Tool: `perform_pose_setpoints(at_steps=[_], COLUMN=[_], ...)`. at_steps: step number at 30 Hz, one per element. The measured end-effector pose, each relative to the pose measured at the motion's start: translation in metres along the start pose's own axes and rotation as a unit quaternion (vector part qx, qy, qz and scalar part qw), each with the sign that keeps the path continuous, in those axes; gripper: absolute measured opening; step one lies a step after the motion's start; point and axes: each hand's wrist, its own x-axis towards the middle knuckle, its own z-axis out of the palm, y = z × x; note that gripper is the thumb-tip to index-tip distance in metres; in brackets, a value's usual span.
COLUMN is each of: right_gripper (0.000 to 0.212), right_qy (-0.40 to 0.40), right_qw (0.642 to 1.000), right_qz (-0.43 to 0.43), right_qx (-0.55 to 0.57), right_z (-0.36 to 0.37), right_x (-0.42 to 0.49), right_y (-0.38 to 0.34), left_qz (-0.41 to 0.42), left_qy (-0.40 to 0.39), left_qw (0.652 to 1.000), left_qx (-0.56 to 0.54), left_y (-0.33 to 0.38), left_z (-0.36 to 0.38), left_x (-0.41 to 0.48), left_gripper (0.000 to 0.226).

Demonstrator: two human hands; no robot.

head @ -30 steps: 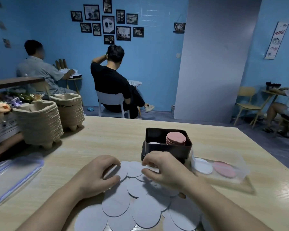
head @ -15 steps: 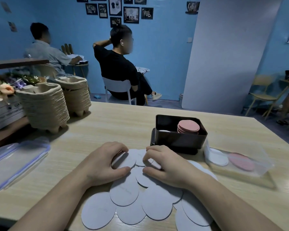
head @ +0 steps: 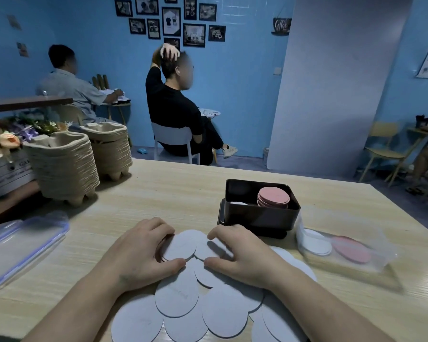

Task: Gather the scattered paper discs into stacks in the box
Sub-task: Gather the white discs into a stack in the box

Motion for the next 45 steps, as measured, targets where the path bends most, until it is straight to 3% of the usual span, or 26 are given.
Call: perform_pose_setpoints(at_steps=[12, 22, 29, 42, 45], right_gripper=[0.046, 0.063, 0.055, 0.047, 0.047], right_qy=[0.056, 0.063, 0.079, 0.098, 0.111], right_qw=[0.997, 0.993, 0.988, 0.980, 0.977], right_qz=[0.000, -0.042, -0.090, -0.111, -0.108], right_qx=[0.054, 0.096, 0.102, 0.137, 0.148], right_z=[-0.013, -0.012, -0.009, -0.008, -0.009], right_x=[-0.011, -0.008, -0.005, -0.008, -0.010], right_y=[0.002, -0.005, -0.002, 0.001, 0.002], left_qz=[0.008, 0.101, 0.151, 0.140, 0.134], left_qy=[0.029, 0.049, 0.083, 0.076, 0.086], left_qw=[0.997, 0.994, 0.985, 0.987, 0.986], left_qx=[-0.068, -0.013, 0.015, -0.036, -0.046], left_y=[0.000, 0.021, 0.026, 0.022, 0.023], left_z=[-0.004, 0.005, 0.009, 0.010, 0.008], left_x=[-0.002, 0.006, 0.009, 0.005, 0.005], left_gripper=[0.050, 0.070, 0.063, 0.077, 0.063])
